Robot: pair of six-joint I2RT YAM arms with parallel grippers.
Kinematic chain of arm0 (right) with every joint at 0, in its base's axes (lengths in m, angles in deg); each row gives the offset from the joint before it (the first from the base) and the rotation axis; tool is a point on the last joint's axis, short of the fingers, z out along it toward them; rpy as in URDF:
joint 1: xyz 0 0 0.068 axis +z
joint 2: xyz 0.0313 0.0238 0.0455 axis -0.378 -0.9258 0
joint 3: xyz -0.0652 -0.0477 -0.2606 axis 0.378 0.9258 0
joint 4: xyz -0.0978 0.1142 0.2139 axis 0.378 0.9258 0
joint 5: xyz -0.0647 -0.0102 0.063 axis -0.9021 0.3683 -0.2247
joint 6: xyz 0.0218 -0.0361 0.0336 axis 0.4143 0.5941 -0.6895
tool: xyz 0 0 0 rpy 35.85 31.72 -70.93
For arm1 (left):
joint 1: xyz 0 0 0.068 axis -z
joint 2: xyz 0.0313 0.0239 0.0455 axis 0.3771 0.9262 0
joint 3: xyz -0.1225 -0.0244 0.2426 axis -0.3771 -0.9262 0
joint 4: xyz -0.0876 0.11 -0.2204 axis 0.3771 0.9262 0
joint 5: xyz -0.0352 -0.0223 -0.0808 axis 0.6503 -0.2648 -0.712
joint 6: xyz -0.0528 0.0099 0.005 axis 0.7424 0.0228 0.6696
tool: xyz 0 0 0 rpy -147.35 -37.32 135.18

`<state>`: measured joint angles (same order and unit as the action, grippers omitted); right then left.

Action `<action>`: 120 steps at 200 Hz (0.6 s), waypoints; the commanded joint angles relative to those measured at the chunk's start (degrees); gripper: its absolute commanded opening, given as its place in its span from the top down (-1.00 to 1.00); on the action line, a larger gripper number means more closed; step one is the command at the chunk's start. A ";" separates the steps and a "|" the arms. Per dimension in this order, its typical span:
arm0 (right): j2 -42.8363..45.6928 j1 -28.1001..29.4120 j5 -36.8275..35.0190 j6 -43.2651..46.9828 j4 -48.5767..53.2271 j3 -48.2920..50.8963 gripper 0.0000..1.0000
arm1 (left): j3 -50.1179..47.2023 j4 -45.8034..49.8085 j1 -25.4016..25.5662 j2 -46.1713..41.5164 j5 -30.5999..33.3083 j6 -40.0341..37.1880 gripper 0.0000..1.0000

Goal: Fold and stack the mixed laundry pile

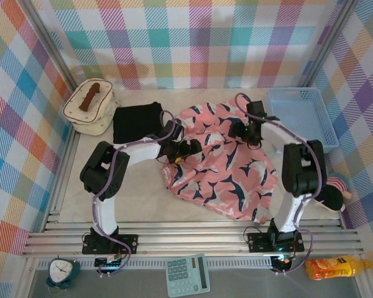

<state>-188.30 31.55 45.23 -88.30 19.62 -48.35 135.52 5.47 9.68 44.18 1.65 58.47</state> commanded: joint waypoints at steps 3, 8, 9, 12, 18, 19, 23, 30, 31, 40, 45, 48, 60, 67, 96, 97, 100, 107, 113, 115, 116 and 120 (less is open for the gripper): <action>-7.02 -3.64 -4.70 -2.62 -1.85 -8.44 -0.55 | -1.86 0.36 -0.55 2.66 5.14 2.31 -1.00; -8.94 -4.07 -4.59 -2.98 -1.10 -10.44 -0.55 | -2.07 1.39 -0.55 2.99 5.85 1.80 -1.00; -9.33 -4.11 -4.63 -3.01 -0.91 -10.85 -0.55 | -2.09 1.51 -0.55 3.03 6.07 1.65 -1.00; -10.17 -4.36 -4.68 -3.27 -0.16 -12.15 -0.55 | -2.10 2.39 -0.55 3.20 6.78 1.34 -1.00; -12.83 -4.79 -4.73 -3.67 1.24 -14.70 -0.55 | -1.98 4.00 -0.72 3.52 8.15 0.59 -1.00; -13.21 -4.87 -4.70 -3.70 1.45 -15.09 -0.55 | -1.91 4.22 -0.72 3.55 8.37 0.47 -1.00; -14.72 -5.09 -4.67 -3.81 2.32 -16.74 -0.55 | -1.78 5.12 -0.86 3.64 9.24 0.04 -1.00; -17.24 -5.44 -5.19 -3.98 4.07 -19.56 -0.55 | -1.43 6.40 -1.15 3.96 10.53 -0.83 -1.00; -17.57 -5.46 -5.28 -4.03 4.36 -19.99 -0.54 | -1.33 6.61 -1.20 3.99 10.74 -0.90 -1.00; -20.65 -5.97 -6.09 -4.36 7.27 -23.91 -0.55 | -0.56 7.41 -1.88 4.30 12.32 -1.78 -1.00; -22.20 -6.28 -6.33 -5.09 9.04 -26.04 -0.56 | 0.04 9.77 -2.27 4.52 12.95 -1.99 -1.00; -23.00 -6.59 -6.08 -5.44 9.81 -27.04 -0.56 | 0.39 10.28 -2.56 4.56 13.20 -2.16 -1.00; -25.02 -7.57 -4.46 -6.42 9.99 -29.47 -0.56 | 1.96 12.17 -3.76 4.75 14.65 -2.61 -1.00; -25.67 -7.92 -3.95 -6.86 9.58 -30.37 -0.56 | 2.70 13.25 -4.28 4.47 15.60 -2.72 -1.00; -23.90 -8.03 -1.74 -4.16 10.18 -33.39 -0.59 | 5.71 15.27 -5.43 1.40 13.79 -3.96 -1.00; -23.71 -8.03 -1.67 -4.04 10.14 -33.36 -0.60 | 5.80 15.31 -5.45 1.27 13.60 -4.04 -1.00; -23.28 -8.03 -1.61 -3.79 10.11 -33.22 -0.60 | 6.12 15.56 -5.47 0.92 13.27 -4.38 -1.00; -21.25 -8.06 -1.37 -2.84 10.10 -32.22 -0.61 | 7.09 15.92 -5.41 -0.32 11.73 -4.77 -1.00; -19.30 -8.03 -1.06 -2.21 10.14 -30.99 -0.62 | 7.79 16.56 -5.40 -1.37 10.82 -5.20 -1.00; -18.66 -8.05 -0.95 -2.08 10.17 -30.46 -0.62 | 8.04 16.73 -5.38 -1.67 10.55 -5.36 -1.00; -18.28 -8.08 -0.83 -1.99 10.13 -30.14 -0.62 | 8.15 16.87 -5.43 -1.86 10.45 -5.45 -1.00; -16.85 -7.94 -0.39 -1.67 9.96 -28.92 -0.62 | 8.62 17.33 -5.43 -2.57 10.01 -5.87 -1.00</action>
<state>-212.43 23.47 42.22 -92.40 26.81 -80.15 141.29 15.53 4.61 45.71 12.90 55.62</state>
